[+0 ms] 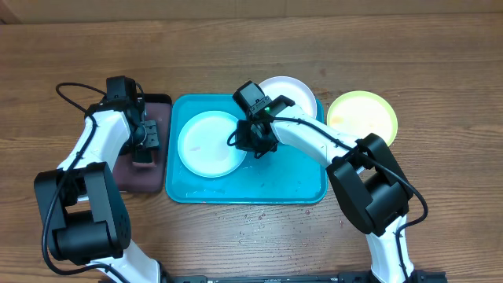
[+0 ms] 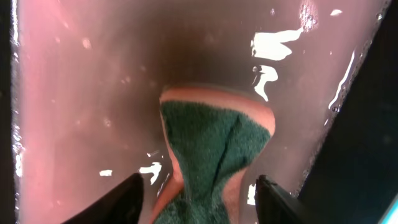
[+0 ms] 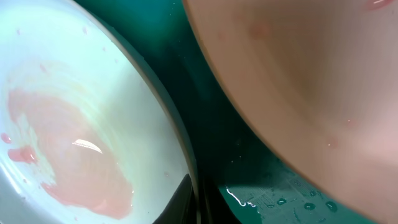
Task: Clean dirty plates on tray and stack at the side
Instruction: 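Return the sponge to the water basin with the left gripper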
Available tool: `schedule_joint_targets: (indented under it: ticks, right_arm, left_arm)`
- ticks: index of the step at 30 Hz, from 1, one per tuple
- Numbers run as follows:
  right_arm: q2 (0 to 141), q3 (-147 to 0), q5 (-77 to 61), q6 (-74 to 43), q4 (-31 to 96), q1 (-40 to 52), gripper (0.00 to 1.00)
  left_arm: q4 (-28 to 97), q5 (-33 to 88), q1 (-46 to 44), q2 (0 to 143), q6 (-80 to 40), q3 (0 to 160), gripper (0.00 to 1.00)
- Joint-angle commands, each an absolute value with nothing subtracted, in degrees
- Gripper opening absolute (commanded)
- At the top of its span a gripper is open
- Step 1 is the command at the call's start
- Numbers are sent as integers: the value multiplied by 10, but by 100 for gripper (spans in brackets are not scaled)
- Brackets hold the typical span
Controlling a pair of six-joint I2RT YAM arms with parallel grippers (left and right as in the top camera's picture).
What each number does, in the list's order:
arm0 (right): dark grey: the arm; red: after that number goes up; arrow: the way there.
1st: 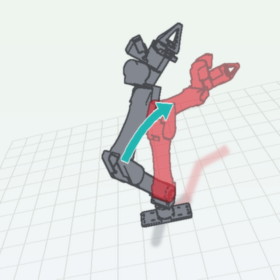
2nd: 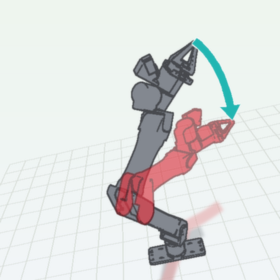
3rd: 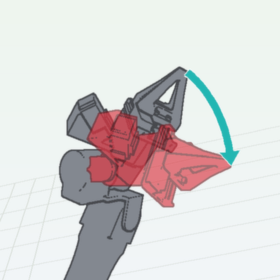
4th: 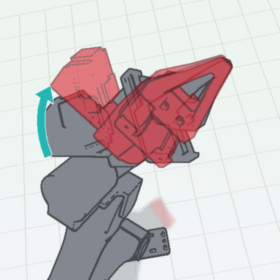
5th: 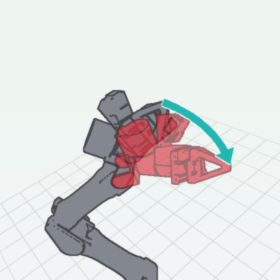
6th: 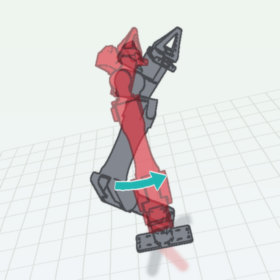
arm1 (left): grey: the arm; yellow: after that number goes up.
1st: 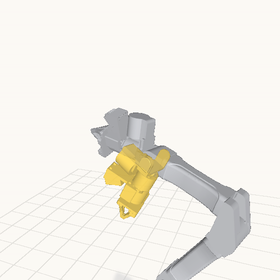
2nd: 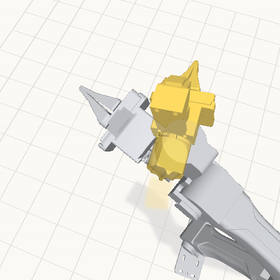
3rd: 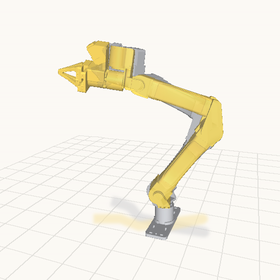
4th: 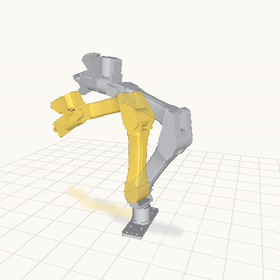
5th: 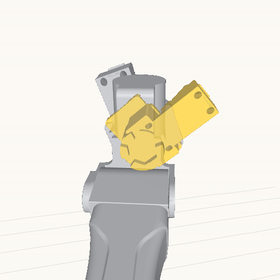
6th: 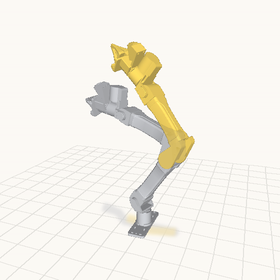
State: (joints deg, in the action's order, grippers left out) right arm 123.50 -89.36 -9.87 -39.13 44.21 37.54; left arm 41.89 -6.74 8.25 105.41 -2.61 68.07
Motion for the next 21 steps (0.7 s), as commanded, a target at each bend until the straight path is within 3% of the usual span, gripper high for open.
schedule_joint_targets:
  ticks: [1,21]
  right_arm:
    - [1237,-901,-92,-390,442,373,5]
    - [1237,-901,-93,-390,442,373,5]
  left_arm:
    - [410,-79,83,1056,-28,691,64]
    - [354,-29,82,1075,-17,690,63]
